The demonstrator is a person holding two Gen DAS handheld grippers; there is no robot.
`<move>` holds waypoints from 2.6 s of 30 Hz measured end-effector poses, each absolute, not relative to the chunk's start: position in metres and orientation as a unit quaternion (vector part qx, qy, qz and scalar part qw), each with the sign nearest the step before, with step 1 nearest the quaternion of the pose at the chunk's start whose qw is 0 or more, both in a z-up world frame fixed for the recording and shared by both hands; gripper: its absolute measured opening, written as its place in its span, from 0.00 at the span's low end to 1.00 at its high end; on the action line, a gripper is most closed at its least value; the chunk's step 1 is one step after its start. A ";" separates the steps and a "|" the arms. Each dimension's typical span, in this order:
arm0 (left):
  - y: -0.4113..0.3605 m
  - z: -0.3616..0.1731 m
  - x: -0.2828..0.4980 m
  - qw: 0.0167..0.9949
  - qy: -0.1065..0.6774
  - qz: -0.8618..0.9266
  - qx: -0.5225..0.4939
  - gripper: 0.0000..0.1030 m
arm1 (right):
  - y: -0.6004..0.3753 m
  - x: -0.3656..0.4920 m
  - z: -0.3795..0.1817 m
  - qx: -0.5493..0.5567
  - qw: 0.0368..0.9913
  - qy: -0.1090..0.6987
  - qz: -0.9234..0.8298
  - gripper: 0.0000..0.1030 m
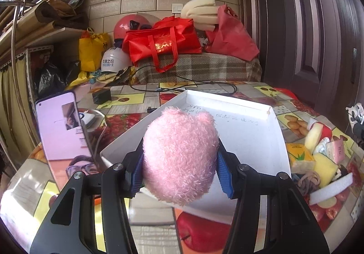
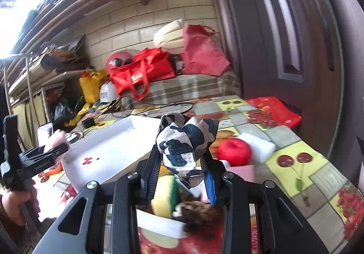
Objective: Organize soft objects
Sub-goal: 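Carry both items into the white box and open both tools to release, then move both open tools back over the pile of soft items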
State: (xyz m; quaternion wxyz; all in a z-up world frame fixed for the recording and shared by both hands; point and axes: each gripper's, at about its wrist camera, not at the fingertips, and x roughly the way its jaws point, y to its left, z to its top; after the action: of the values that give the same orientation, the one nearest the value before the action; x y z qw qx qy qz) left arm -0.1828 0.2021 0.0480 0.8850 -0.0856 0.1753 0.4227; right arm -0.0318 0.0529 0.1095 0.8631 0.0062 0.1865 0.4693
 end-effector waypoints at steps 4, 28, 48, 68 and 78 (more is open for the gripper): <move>0.209 0.048 -0.166 0.885 0.186 0.419 -0.083 0.53 | 0.078 -0.041 0.105 -0.001 0.848 0.199 0.491 0.33; 0.292 0.028 -0.134 0.839 0.259 0.432 -0.205 0.54 | 0.222 -0.051 0.091 -0.065 0.814 0.248 0.521 0.36; 0.289 0.037 -0.163 0.848 0.187 0.442 -0.223 0.99 | 0.209 -0.065 0.102 -0.057 0.839 0.194 0.505 0.90; 0.144 0.053 -0.119 0.960 0.209 0.181 -0.035 0.99 | 0.044 0.001 0.105 -0.016 0.901 0.177 0.396 0.91; 0.092 0.041 -0.088 0.957 0.284 0.054 0.028 0.98 | 0.033 0.053 0.083 -0.012 0.854 0.310 0.418 0.91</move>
State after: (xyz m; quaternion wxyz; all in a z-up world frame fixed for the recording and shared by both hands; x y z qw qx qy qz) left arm -0.0881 0.0925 0.0411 0.9568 0.0279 0.2843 0.0540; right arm 0.0531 0.0326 0.0833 0.8539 -0.0119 0.3096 0.4183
